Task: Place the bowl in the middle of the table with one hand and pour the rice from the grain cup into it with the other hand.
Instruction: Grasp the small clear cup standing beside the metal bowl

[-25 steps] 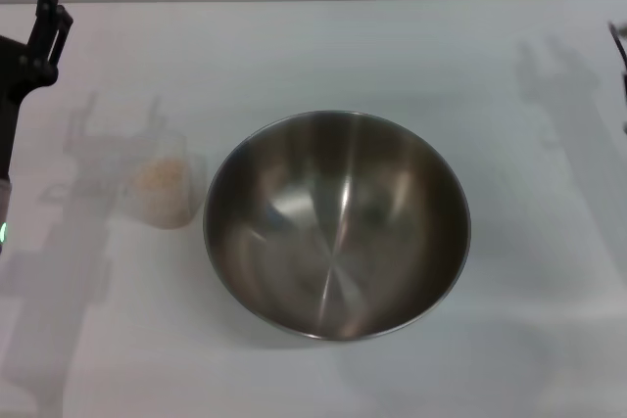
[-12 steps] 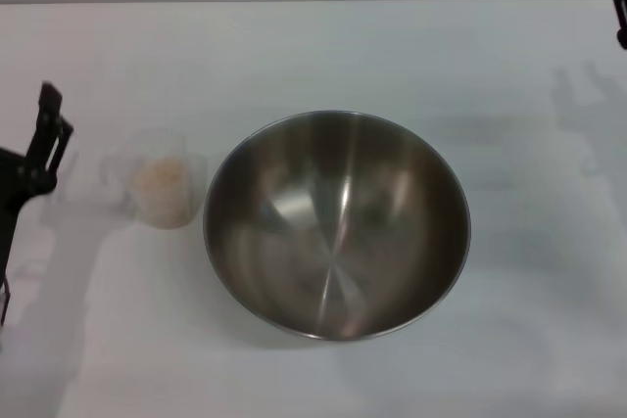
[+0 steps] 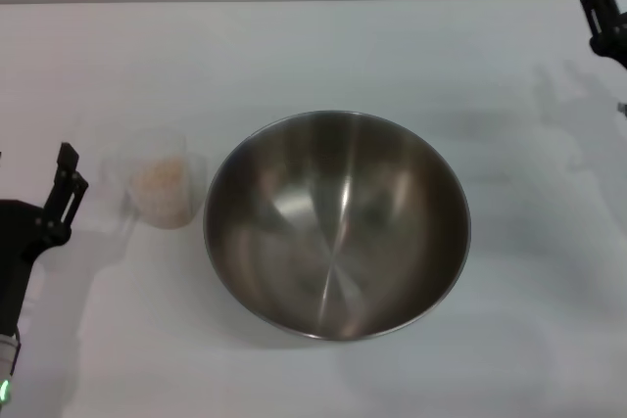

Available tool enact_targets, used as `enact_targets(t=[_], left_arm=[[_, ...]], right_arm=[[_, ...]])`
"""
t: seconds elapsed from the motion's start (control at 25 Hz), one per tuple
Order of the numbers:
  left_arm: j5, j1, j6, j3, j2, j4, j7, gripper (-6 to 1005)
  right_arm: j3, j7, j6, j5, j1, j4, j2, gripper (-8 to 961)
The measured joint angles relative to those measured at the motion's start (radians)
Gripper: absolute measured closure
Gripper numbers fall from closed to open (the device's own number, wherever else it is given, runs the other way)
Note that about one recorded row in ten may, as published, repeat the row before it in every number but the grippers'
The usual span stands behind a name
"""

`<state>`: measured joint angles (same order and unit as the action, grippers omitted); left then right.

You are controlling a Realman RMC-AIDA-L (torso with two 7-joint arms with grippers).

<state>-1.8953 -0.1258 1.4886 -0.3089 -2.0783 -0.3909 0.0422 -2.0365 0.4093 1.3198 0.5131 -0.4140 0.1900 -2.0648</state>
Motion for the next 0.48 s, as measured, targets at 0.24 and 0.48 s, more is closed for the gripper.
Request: enact_targets(t=[0.24, 0.48], left_arm=[[0.004, 0.018, -0.040, 0.012, 0.000, -0.005, 0.001, 170], [0.004, 0.019, -0.073, 0.013, 0.000, -0.010, 0.001, 170]], right_arm=[[0.000, -0.010, -0.019, -0.009, -0.006, -0.002, 0.000, 521], [0.000, -0.049, -0.022, -0.009, -0.008, 0.001, -0.003, 521]])
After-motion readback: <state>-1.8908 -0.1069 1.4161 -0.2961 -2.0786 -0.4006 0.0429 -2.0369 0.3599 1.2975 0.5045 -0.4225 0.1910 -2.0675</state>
